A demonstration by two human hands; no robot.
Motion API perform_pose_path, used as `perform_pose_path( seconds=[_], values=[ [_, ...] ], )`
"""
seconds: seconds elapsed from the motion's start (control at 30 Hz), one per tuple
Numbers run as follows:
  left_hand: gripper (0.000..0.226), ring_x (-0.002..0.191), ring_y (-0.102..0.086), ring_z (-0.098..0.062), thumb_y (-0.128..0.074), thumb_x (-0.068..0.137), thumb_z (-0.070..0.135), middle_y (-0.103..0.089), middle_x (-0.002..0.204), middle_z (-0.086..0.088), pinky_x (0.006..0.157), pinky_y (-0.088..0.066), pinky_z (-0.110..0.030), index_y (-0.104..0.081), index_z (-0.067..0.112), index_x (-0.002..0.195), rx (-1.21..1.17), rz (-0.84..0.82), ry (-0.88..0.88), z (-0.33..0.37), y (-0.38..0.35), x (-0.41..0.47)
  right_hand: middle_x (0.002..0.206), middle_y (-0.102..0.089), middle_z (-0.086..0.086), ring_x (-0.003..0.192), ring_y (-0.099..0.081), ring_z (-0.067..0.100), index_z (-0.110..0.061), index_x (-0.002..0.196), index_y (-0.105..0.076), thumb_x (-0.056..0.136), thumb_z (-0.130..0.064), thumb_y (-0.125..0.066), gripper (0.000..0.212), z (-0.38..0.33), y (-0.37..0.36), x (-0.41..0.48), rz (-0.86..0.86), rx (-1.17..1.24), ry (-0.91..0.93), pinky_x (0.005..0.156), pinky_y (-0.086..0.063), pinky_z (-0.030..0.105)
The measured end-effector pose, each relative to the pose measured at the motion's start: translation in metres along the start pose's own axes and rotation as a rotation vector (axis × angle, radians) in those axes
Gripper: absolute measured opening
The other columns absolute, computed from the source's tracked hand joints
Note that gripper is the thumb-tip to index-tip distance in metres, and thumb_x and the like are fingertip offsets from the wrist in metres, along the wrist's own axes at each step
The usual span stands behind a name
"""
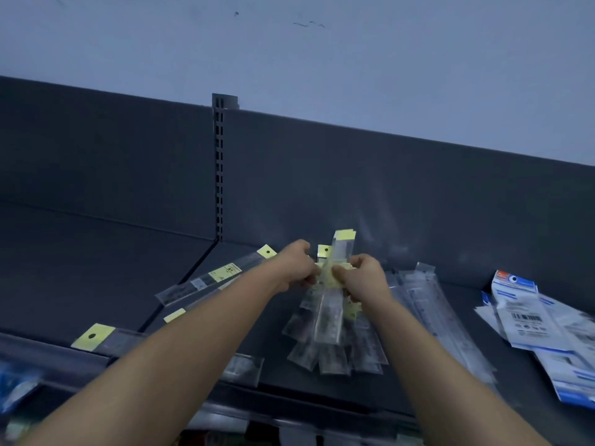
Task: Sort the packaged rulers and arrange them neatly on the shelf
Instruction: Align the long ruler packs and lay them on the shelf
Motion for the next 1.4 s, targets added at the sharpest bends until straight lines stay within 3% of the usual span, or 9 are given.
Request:
perform_pose_path(
  seconds=[0.13, 0.37, 0.53, 0.67, 0.77, 0.87, 1.1, 1.27, 1.4],
  values=[
    [0.03, 0.103, -0.062, -0.026, -0.064, 0.087, 0.014, -0.066, 0.114, -0.008, 0.084, -0.048, -0.028, -0.064, 0.014, 0.117, 0.34, 0.064, -0.077, -0.013, 0.013, 0.004, 0.125, -0.057, 0.011, 0.117, -0.054, 0.03, -0.006, 0.125, -0.052, 0.086, -0.029, -0.067, 0.048, 0.011, -0.003, -0.006, -0.027, -0.376, 0.027, 0.087, -0.044, 0.034],
    [0.039, 0.127, -0.035, -0.027, -0.056, 0.088, 0.034, -0.042, 0.134, -0.007, 0.102, -0.027, -0.046, -0.053, 0.021, 0.124, 1.059, 0.3, 0.265, -0.049, 0.1, -0.009, 0.13, -0.05, 0.009, 0.118, -0.051, 0.027, -0.017, 0.127, -0.055, 0.087, -0.038, -0.065, 0.047, -0.001, -0.026, -0.007, -0.049, -0.446, 0.145, 0.087, -0.043, 0.033],
    [0.037, 0.119, -0.044, -0.025, -0.069, 0.079, 0.049, -0.052, 0.114, -0.003, 0.1, -0.027, -0.043, -0.055, 0.022, 0.1, 0.96, 0.337, 0.403, -0.069, 0.131, -0.018, 0.117, -0.061, 0.004, 0.116, -0.051, 0.025, -0.018, 0.117, -0.064, 0.084, -0.04, -0.067, 0.04, -0.017, -0.055, -0.01, -0.131, -0.529, 0.277, 0.089, -0.043, 0.032],
    [0.031, 0.079, -0.06, -0.019, -0.073, 0.08, 0.044, -0.063, 0.074, 0.001, 0.096, -0.03, -0.039, -0.056, 0.017, 0.079, 0.897, 0.307, 0.385, -0.071, 0.134, -0.017, 0.114, -0.061, 0.003, 0.113, -0.05, 0.025, -0.018, 0.112, -0.064, 0.085, -0.041, -0.066, 0.035, -0.022, -0.072, -0.013, -0.202, -0.564, 0.315, 0.09, -0.045, 0.032],
    [0.035, 0.067, -0.057, -0.019, -0.078, 0.077, 0.036, -0.057, 0.07, -0.001, 0.069, -0.046, -0.029, -0.058, 0.009, 0.081, 0.725, 0.218, 0.314, -0.076, 0.128, -0.011, 0.118, -0.062, 0.002, 0.113, -0.053, 0.024, -0.019, 0.115, -0.064, 0.086, -0.042, -0.066, 0.037, -0.024, -0.081, -0.014, -0.246, -0.575, 0.344, 0.093, -0.048, 0.035],
    [0.027, 0.06, -0.048, -0.015, -0.075, 0.082, 0.027, -0.05, 0.064, 0.0, 0.056, -0.035, -0.026, -0.056, 0.01, 0.071, 0.509, 0.254, 0.126, -0.066, 0.128, -0.01, 0.123, -0.061, 0.002, 0.115, -0.053, 0.024, -0.018, 0.12, -0.062, 0.086, -0.042, -0.065, 0.042, -0.026, -0.087, -0.014, -0.273, -0.571, 0.359, 0.094, -0.047, 0.036],
    [0.02, 0.05, -0.037, -0.014, -0.072, 0.085, 0.022, -0.051, 0.067, -0.009, 0.05, -0.029, -0.026, -0.061, 0.01, 0.074, 0.061, 0.145, -0.084, -0.032, 0.114, -0.011, 0.135, -0.042, -0.003, 0.122, -0.041, 0.017, -0.021, 0.133, -0.047, 0.084, -0.023, -0.069, 0.053, -0.066, -0.065, -0.028, 0.084, -0.454, 0.636, 0.095, -0.042, 0.031],
    [0.016, 0.065, -0.059, -0.023, -0.062, 0.093, 0.022, -0.07, 0.086, -0.013, 0.056, -0.042, -0.03, -0.067, 0.014, 0.081, -0.071, 0.032, -0.153, -0.012, 0.098, -0.019, 0.123, -0.051, 0.002, 0.11, -0.046, 0.021, -0.025, 0.136, -0.05, 0.087, -0.017, -0.063, 0.051, -0.077, -0.063, -0.033, 0.128, -0.448, 0.723, 0.083, -0.044, 0.031],
    [0.015, 0.098, -0.065, -0.04, -0.06, 0.094, 0.023, -0.073, 0.1, -0.015, 0.084, -0.042, -0.045, -0.071, 0.013, 0.095, -0.14, 0.023, -0.155, -0.013, 0.095, -0.02, 0.105, -0.064, -0.001, 0.096, -0.056, 0.019, -0.028, 0.13, -0.058, 0.091, -0.01, -0.052, 0.043, -0.077, -0.058, -0.036, 0.089, -0.284, 0.683, 0.076, -0.045, 0.03]
  ],
)
Point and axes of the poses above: each hand's wrist, its own x-axis towards the middle knuckle, its own y-axis out of the back of the hand, z = x × y, the point moved 7 cm from there along x, towards the middle knuckle
